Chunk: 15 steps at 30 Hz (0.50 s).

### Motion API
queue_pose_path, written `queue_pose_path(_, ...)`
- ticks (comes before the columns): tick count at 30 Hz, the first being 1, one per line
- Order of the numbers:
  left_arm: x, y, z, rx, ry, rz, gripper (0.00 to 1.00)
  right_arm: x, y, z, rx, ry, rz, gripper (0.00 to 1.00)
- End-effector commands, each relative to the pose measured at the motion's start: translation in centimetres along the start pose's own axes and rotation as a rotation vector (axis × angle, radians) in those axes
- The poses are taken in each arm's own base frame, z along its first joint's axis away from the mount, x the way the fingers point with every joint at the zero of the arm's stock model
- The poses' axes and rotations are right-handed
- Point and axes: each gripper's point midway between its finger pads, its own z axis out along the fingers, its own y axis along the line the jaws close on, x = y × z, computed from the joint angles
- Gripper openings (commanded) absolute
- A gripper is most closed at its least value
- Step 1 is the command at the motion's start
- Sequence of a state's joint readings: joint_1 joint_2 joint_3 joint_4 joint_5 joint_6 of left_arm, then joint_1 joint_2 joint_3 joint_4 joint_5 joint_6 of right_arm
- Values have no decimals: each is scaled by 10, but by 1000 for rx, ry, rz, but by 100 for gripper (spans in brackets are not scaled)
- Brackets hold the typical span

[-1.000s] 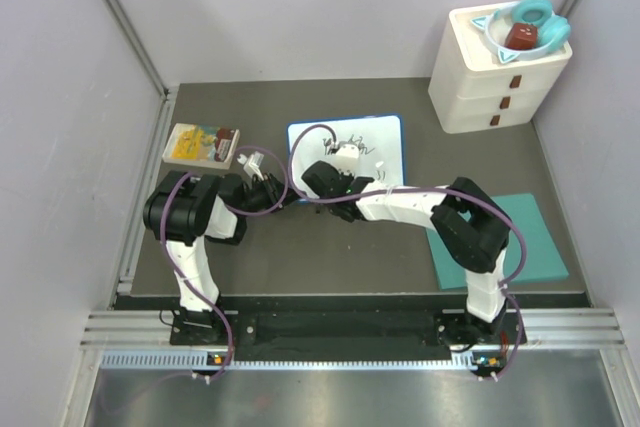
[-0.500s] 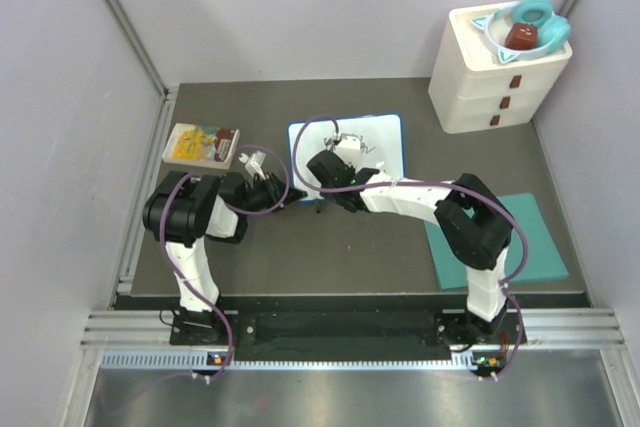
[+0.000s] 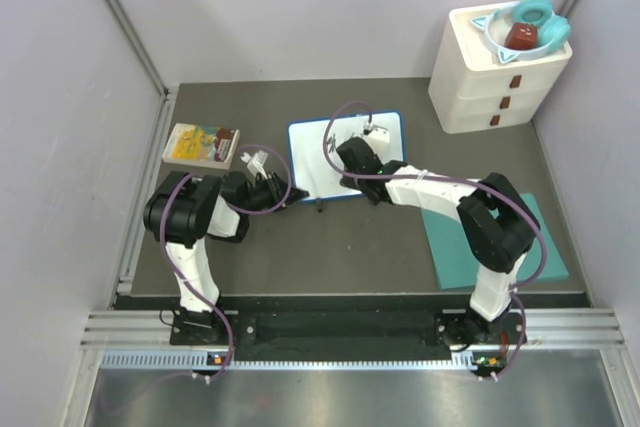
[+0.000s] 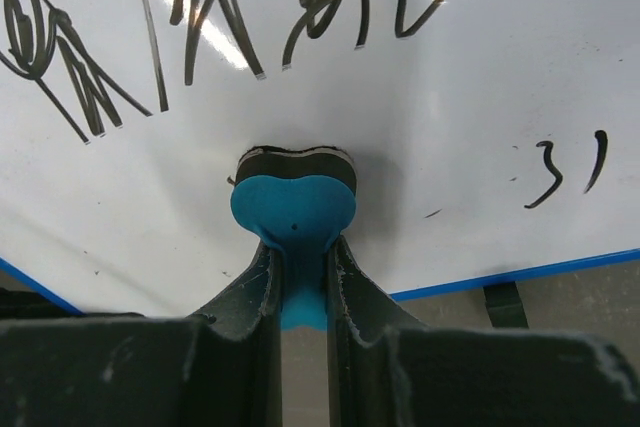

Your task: Erase the whiteboard

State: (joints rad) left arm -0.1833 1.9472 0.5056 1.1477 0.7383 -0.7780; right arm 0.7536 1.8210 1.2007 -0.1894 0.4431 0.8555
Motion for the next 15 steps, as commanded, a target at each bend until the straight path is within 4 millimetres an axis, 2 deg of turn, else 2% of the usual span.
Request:
queue_pose_path(1,24,23,-4,-107,64,-46,6,-19,-77,18,242,-64,16,0)
queue_pose_path(5,24,23,-4,-108,64,-45,6,-21,-88,18,270,-64,22,0)
queue_pose_path(8,24,23,-4,-109,65,-43,6,-20,-87,17,254,-63,22,0)
queue_pose_path(12,25,23,-3,-111,69,-39,6,-15,-74,21,202,-50,13,0)
queue_pose_path(15,26,23,-2,-116,73,-36,6,-10,-53,18,151,-50,-22,0)
